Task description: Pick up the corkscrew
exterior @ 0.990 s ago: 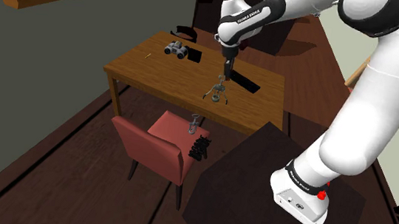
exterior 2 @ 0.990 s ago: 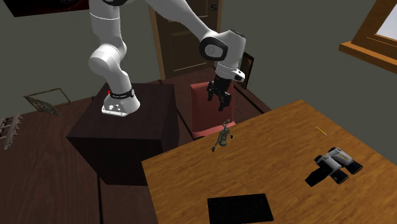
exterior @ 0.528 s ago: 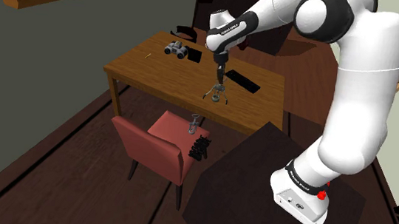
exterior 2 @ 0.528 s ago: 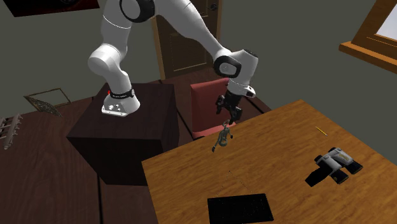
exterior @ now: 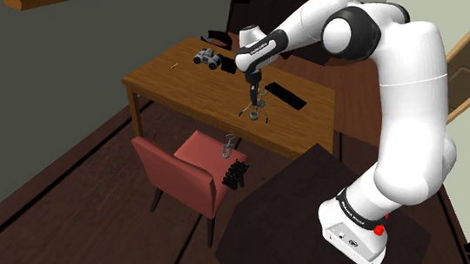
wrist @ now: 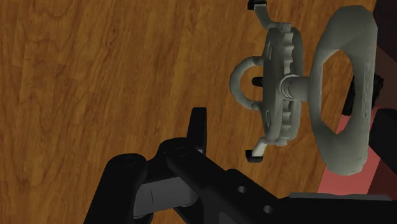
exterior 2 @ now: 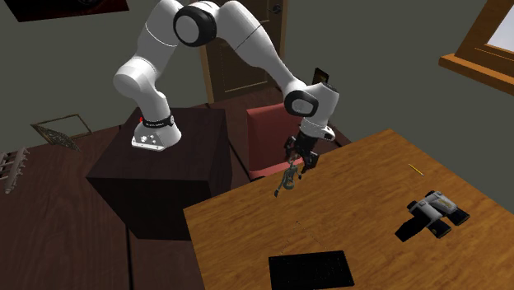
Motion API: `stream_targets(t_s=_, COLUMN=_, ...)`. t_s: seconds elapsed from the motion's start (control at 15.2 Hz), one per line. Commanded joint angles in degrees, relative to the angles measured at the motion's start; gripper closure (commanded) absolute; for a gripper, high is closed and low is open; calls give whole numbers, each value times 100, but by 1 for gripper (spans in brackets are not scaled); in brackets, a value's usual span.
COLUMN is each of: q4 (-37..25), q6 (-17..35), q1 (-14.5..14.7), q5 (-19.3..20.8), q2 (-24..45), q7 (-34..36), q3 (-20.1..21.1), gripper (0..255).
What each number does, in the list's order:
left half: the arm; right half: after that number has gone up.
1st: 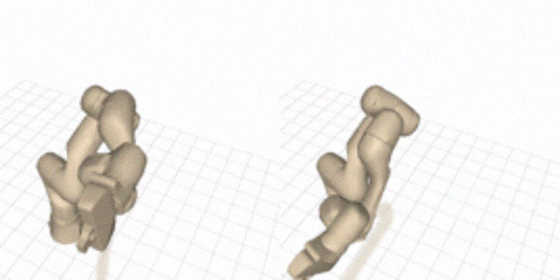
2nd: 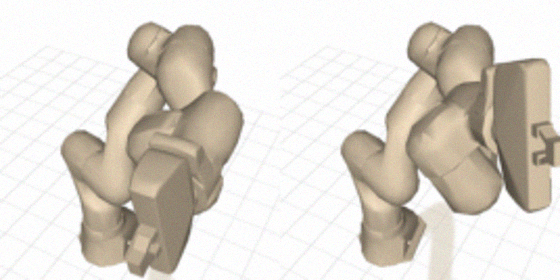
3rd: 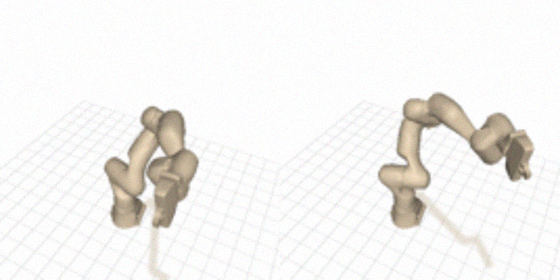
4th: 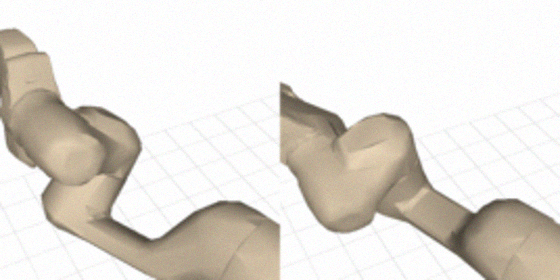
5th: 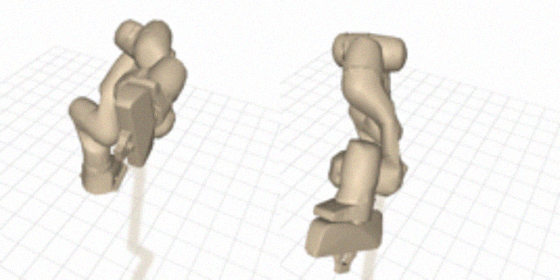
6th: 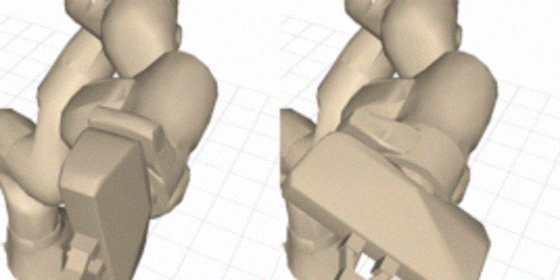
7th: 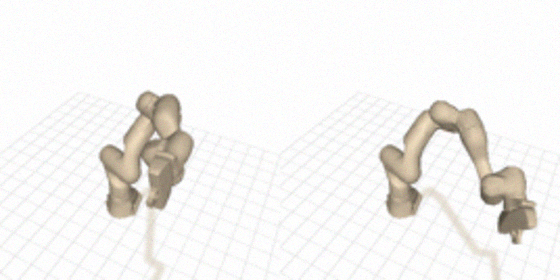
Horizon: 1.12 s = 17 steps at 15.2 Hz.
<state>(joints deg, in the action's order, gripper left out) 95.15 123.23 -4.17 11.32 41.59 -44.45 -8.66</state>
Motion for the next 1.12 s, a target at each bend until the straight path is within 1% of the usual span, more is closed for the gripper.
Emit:
stream_targets(t_s=0.0, q4=-25, q6=93, q1=-3, q5=-2, q2=120, q7=25, q3=6, gripper=0)
stream_targets(t_s=0.2, q4=-47, q6=162, q1=-8, q5=-3, q2=212, q7=40, q3=10, gripper=0)
stream_targets(t_s=0.26, q4=-29, q6=172, q1=-8, q5=-2, q2=205, q7=42, q3=9, gripper=255)
stream_targets(t_s=0.86, q4=-47, q6=161, q1=-8, q5=-4, q2=212, q7=40, q3=10, gripper=255)
stream_targets(t_s=1.06, q4=-5, q6=31, q1=2, q5=-1, q2=37, q7=11, q3=3, gripper=255)
